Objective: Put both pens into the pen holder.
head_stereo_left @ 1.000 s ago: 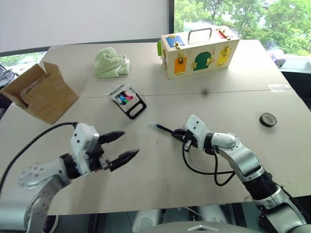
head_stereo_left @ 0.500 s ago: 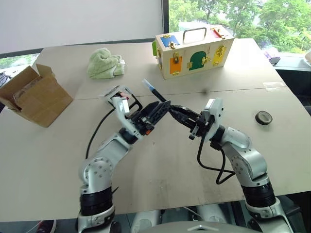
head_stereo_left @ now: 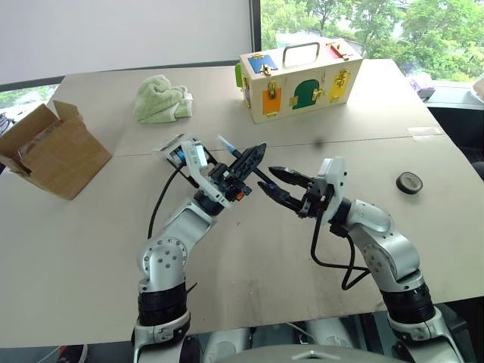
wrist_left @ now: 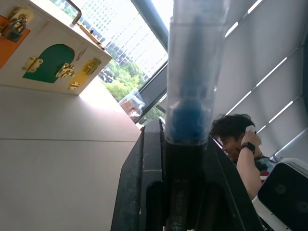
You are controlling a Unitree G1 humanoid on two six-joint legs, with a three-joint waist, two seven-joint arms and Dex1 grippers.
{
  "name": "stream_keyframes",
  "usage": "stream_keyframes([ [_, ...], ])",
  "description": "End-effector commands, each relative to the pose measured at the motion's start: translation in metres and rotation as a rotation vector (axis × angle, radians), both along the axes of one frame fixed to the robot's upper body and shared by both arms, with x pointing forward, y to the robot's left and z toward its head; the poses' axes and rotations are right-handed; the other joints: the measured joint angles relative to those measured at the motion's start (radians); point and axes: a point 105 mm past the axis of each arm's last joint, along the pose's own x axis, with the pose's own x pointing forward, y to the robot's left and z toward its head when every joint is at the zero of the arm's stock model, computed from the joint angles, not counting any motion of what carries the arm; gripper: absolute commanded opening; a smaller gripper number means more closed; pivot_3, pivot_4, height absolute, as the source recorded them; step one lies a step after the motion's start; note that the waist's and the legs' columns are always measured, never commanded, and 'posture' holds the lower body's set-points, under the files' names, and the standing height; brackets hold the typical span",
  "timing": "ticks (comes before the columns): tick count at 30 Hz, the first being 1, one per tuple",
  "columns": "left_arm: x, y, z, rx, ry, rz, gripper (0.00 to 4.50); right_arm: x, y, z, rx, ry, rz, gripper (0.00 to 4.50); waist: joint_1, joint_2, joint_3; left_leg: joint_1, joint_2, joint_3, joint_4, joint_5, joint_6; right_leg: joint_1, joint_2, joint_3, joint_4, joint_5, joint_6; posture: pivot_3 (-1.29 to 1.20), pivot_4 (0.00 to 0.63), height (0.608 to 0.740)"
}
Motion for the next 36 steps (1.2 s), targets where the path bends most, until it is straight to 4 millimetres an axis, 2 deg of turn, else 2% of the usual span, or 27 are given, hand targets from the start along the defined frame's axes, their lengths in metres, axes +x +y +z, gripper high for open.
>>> stream_keyframes([
  [1, -0.003, 0.005, 0.009, 0.023, -0.069, 0.025, 0.0, 0.007, -0.007, 0.005, -0.007, -0.002, -0.053, 3.64, 0.001, 0.0, 0.0, 0.0, 0.0, 0.0, 0.0, 0.0, 0.0, 0.0, 0.0, 0.0, 0.0, 0.0, 0.0, 0.0, 0.15, 0.74],
  [3, -0.005, 0.005, 0.015, 0.107, -0.149, 0.075, 0.0, 0.007, -0.016, 0.001, -0.028, 0.024, -0.053, 4.46, 0.001, 0.0, 0.0, 0.0, 0.0, 0.0, 0.0, 0.0, 0.0, 0.0, 0.0, 0.0, 0.0, 0.0, 0.0, 0.0, 0.15, 0.74],
  [7, -0.008, -0.002, 0.025, 0.423, -0.408, 0.216, 0.0, 0.007, -0.048, 0.006, -0.03, 0.04, -0.057, 4.46, 0.008, 0.0, 0.0, 0.0, 0.0, 0.0, 0.0, 0.0, 0.0, 0.0, 0.0, 0.0, -0.001, 0.0, 0.0, 0.0, 0.15, 0.74],
  [9, -0.006, -0.003, 0.027, 0.583, -0.546, 0.312, 0.0, 0.001, -0.065, 0.014, 0.003, 0.047, -0.02, 4.46, 0.019, 0.0, 0.001, 0.0, -0.001, 0.001, 0.0, 0.0, 0.0, 0.0, 0.0, 0.0, -0.001, 0.0, 0.0, 0.0, 0.15, 0.74],
  [11, 0.002, 0.002, 0.032, 0.885, -0.774, 0.533, 0.0, -0.009, -0.09, 0.021, 0.011, 0.074, 0.031, 4.46, 0.022, 0.001, 0.001, 0.0, 0.0, 0.001, -0.001, 0.0, 0.0, 0.0, 0.0, 0.001, -0.001, 0.0, 0.0, 0.0, 0.15, 0.74],
  [13, 0.002, 0.004, 0.035, 1.083, -0.976, 0.675, 0.0, -0.01, -0.109, 0.025, -0.006, 0.08, 0.01, 4.46, 0.024, 0.001, 0.002, -0.001, -0.001, 0.001, -0.001, -0.002, 0.003, 0.0, 0.0, 0.0, -0.002, 0.0, 0.0, 0.0, 0.15, 0.74],
  [17, 0.002, 0.017, 0.029, 1.232, -1.079, 0.809, 0.0, -0.015, -0.129, 0.029, -0.052, 0.074, -0.008, 4.46, 0.02, 0.001, 0.002, -0.001, 0.0, 0.003, -0.002, -0.003, 0.006, 0.0, 0.0, 0.003, -0.002, 0.0, 0.0, 0.0, 0.15, 0.74],
  [20, 0.001, 0.021, 0.029, 1.292, -1.137, 0.866, 0.0, -0.015, -0.133, 0.032, -0.059, 0.071, -0.019, 4.46, 0.022, 0.001, 0.002, -0.001, 0.001, 0.003, -0.003, -0.003, 0.006, 0.0, 0.0, 0.002, -0.002, 0.0, 0.0, 0.0, 0.15, 0.74],
  [24, 0.003, 0.025, 0.022, 1.407, -1.208, 0.865, 0.0, -0.015, -0.128, 0.029, -0.06, 0.071, -0.007, 4.46, 0.025, 0.001, 0.002, -0.001, 0.001, 0.003, -0.002, -0.003, 0.006, 0.0, -0.001, 0.001, -0.002, 0.0, 0.0, 0.0, 0.15, 0.74],
  [30, 0.012, 0.039, 0.005, 1.444, -1.107, 0.876, 0.0, -0.013, -0.126, 0.029, -0.054, 0.053, -0.018, 4.46, 0.025, 0.001, 0.002, -0.002, 0.0, 0.003, -0.002, -0.003, 0.006, 0.0, -0.001, 0.001, -0.001, 0.0, 0.0, 0.0, 0.15, 0.74],
  [36, 0.022, 0.048, 0.004, 1.456, -1.07, 0.945, 0.0, -0.011, -0.126, 0.027, -0.06, 0.049, -0.023, 4.46, 0.029, 0.001, 0.002, -0.002, 0.0, 0.002, -0.002, -0.003, 0.006, 0.0, -0.001, 0.001, -0.001, 0.0, 0.0, 0.0, 0.15, 0.74],
])
